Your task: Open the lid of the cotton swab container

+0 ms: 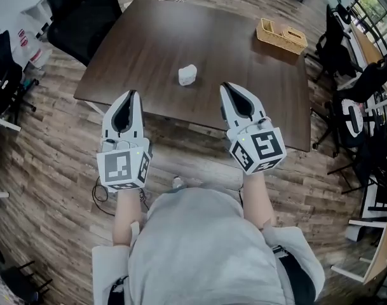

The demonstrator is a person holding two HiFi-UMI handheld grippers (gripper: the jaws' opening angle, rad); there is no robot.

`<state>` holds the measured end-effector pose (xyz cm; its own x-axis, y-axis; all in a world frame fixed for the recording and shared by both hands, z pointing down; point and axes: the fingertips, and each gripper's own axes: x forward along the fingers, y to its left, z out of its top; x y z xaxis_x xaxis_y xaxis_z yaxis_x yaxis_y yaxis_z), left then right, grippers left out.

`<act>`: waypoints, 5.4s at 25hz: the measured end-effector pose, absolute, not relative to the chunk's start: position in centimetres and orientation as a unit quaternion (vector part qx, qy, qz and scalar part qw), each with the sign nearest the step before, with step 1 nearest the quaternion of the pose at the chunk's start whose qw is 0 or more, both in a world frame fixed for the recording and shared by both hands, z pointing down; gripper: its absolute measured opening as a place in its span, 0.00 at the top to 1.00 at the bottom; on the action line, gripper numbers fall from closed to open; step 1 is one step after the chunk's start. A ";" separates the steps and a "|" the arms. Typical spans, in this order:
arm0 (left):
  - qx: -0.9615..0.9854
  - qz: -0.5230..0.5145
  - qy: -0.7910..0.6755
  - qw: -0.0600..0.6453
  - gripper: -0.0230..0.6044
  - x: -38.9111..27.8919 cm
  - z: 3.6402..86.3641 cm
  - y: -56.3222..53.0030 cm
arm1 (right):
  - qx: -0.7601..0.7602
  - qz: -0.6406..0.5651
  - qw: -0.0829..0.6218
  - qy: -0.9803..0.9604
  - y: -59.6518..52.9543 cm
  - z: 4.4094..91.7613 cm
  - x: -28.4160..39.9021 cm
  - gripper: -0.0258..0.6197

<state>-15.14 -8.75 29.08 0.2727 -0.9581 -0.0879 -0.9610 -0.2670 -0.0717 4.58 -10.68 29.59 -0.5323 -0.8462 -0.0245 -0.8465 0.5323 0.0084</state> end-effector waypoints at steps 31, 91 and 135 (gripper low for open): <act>-0.811 -0.019 0.585 0.014 0.94 -14.4 33.4 -23.3 | -0.489 -0.017 -0.021 0.872 -24.6 32.1 4.5 0.93; -0.906 -0.277 0.305 -0.095 0.65 -2.0 58.0 -31.0 | -0.472 -0.118 -0.095 0.869 -35.0 43.0 8.8 0.93; -0.905 -0.021 0.424 0.037 0.66 -5.0 33.5 -20.9 | -0.272 -0.092 -0.043 0.957 -21.5 31.6 -3.0 0.53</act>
